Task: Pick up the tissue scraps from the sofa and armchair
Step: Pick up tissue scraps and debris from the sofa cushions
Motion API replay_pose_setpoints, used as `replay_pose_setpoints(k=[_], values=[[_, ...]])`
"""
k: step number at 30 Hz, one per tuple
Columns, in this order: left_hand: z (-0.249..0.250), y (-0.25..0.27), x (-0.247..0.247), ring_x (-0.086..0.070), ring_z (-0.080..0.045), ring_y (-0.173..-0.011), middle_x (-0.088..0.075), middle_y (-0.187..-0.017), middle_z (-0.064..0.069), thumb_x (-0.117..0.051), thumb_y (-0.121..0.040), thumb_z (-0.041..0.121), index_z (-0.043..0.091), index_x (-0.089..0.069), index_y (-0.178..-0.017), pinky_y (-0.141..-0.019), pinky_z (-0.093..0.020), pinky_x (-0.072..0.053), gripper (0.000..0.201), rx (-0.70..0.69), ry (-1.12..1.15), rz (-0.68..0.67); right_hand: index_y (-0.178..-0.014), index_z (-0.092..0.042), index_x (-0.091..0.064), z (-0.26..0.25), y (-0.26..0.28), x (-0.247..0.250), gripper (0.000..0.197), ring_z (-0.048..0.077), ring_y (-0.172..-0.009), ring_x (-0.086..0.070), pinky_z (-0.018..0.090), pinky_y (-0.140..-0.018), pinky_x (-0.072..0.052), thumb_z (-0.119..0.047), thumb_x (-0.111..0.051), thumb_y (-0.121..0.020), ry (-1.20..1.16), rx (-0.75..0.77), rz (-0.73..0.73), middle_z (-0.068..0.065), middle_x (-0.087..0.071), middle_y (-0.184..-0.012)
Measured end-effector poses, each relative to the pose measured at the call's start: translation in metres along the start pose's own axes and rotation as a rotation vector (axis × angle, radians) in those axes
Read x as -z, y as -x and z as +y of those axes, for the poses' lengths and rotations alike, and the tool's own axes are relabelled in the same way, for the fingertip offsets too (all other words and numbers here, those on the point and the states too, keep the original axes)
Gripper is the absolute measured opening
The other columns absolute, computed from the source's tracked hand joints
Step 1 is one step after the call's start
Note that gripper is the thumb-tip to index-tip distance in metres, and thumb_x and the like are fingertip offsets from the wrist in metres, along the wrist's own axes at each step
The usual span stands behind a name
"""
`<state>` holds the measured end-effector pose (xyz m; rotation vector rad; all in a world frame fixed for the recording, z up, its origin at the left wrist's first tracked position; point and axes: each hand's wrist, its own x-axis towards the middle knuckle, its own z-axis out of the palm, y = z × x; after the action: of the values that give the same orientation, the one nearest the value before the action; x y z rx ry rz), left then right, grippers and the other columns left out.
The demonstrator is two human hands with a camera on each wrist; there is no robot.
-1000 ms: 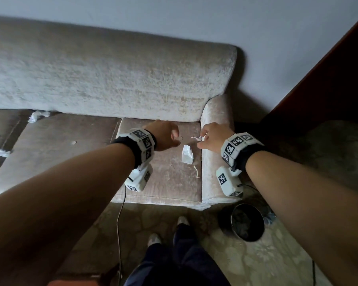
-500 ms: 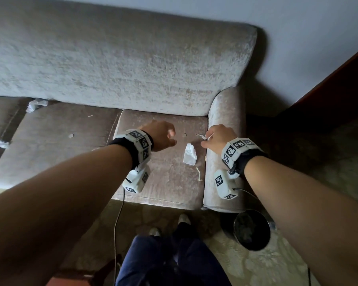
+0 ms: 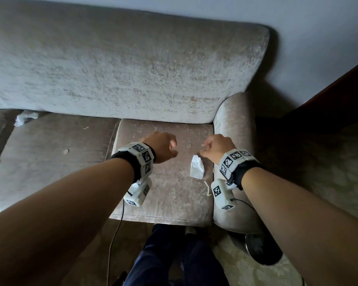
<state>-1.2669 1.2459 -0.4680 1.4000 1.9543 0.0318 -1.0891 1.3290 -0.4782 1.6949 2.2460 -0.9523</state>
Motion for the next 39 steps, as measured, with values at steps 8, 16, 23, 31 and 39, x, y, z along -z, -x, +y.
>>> replay_pose_setpoints(k=[8,16,23,31,39], values=[[-0.043,-0.06,-0.014,-0.061,-0.014,-0.101,-0.069,-0.107,0.008,-0.064,-0.089,0.039,0.028,-0.064,-0.112,-0.095,-0.037,-0.048,0.025,0.018,-0.037,-0.05,-0.096,-0.012,-0.071,0.009,-0.07,-0.048,0.02,0.025,-0.089,-0.069,0.034,-0.082,-0.056,-0.025,-0.069,-0.081,-0.016,-0.051,-0.036,0.006,-0.073,-0.094],[-0.08,-0.125,-0.073,-0.059,-0.015,-0.103,-0.069,-0.107,0.01,-0.063,-0.09,0.041,0.029,-0.064,-0.114,-0.09,-0.034,-0.045,0.027,0.068,0.035,-0.059,-0.092,-0.009,-0.071,0.026,-0.15,-0.119,0.018,0.026,-0.088,-0.069,0.037,-0.082,-0.057,-0.023,-0.069,-0.081,0.024,-0.054,-0.055,0.008,-0.073,-0.093],[-0.106,-0.163,-0.137,-0.063,-0.012,-0.092,-0.07,-0.106,0.01,-0.064,-0.089,0.042,0.03,-0.064,-0.112,-0.09,-0.036,-0.051,0.026,0.109,0.093,-0.084,-0.104,-0.015,-0.068,0.083,-0.184,-0.185,0.027,0.026,-0.111,-0.058,0.034,-0.098,-0.047,-0.026,-0.07,-0.079,0.092,-0.108,-0.079,0.007,-0.065,-0.114],[-0.111,-0.189,-0.191,-0.064,-0.012,-0.096,-0.069,-0.107,0.012,-0.063,-0.089,0.041,0.031,-0.062,-0.112,-0.094,-0.04,-0.05,0.025,0.123,0.085,-0.139,-0.115,-0.025,-0.056,0.129,-0.198,-0.238,0.052,0.029,-0.113,-0.055,0.032,-0.087,-0.049,-0.023,-0.079,-0.069,0.03,-0.149,0.018,0.005,-0.038,-0.134],[-0.119,-0.2,-0.232,-0.065,-0.012,-0.097,-0.069,-0.107,0.012,-0.063,-0.089,0.04,0.03,-0.062,-0.111,-0.095,-0.042,-0.051,0.024,0.149,0.105,-0.17,-0.123,-0.018,-0.052,0.143,-0.202,-0.275,0.051,0.032,-0.112,-0.058,0.035,-0.086,-0.049,-0.014,-0.071,-0.076,0.111,-0.166,-0.072,0.011,-0.057,-0.121]])
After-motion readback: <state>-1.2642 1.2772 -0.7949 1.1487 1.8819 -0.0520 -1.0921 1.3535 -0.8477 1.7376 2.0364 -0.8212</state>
